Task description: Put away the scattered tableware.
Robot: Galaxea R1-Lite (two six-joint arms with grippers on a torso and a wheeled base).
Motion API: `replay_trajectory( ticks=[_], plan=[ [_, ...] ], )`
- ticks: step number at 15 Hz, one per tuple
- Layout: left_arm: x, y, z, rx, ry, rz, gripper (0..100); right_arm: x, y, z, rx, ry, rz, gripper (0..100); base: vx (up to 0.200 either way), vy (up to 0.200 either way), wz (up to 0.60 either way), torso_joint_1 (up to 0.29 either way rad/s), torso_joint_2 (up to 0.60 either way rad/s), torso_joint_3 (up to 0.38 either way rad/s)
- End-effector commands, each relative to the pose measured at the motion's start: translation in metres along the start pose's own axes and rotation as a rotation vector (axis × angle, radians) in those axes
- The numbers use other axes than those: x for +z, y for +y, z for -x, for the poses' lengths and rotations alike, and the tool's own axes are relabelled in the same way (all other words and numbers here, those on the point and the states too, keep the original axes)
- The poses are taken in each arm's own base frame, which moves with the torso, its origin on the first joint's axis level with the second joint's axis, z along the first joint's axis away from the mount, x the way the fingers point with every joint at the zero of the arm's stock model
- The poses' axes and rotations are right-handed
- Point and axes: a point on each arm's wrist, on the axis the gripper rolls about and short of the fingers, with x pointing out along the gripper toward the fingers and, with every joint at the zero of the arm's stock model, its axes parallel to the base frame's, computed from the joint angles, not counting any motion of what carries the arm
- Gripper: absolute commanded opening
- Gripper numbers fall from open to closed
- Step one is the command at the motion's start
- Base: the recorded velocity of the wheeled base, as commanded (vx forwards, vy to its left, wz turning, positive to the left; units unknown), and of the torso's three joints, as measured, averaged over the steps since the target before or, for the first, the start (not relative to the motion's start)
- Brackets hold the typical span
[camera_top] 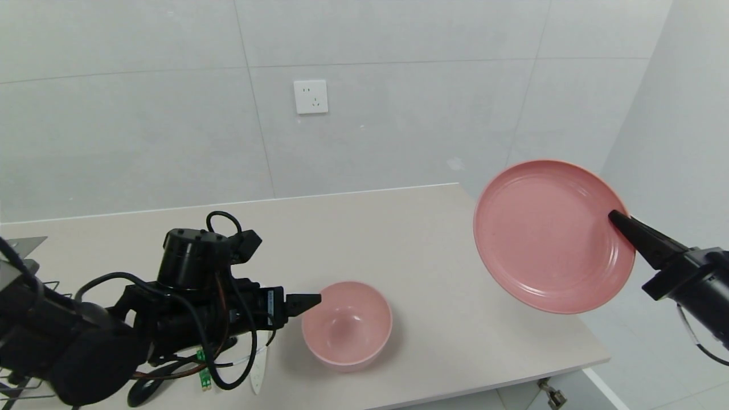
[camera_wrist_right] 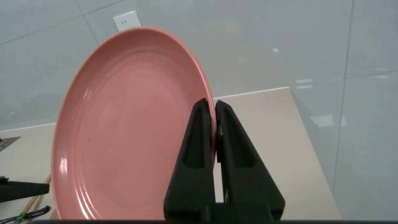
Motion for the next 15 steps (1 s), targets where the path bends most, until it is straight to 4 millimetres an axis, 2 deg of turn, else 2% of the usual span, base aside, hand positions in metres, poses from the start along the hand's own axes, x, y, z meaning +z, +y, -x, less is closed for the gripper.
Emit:
replay_trajectory(
  ticks=[1, 3, 10, 15],
  plan=[
    [-0.012, -0.001, -0.023, -0.004, 0.056, 0.007, 100, 0.0, 0.0, 0.0, 0.001, 0.001, 0.0, 0, 0.0, 0.0, 0.0, 0.0, 0.0, 0.0],
    [-0.016, -0.001, -0.031, 0.017, 0.062, 0.002, 100, 0.0, 0.0, 0.0, 0.001, -0.001, 0.0, 0, 0.0, 0.0, 0.0, 0.0, 0.0, 0.0],
    [-0.024, -0.002, -0.041, 0.038, 0.091, -0.004, 100, -0.001, 0.0, 0.0, -0.001, 0.005, 0.001, 0, 0.0, 0.0, 0.0, 0.0, 0.0, 0.0],
    [-0.03, -0.001, -0.061, 0.028, 0.093, -0.015, 100, -0.002, 0.0, 0.0, 0.0, 0.009, 0.0, 0, 0.0, 0.0, 0.0, 0.0, 0.0, 0.0]
  ],
)
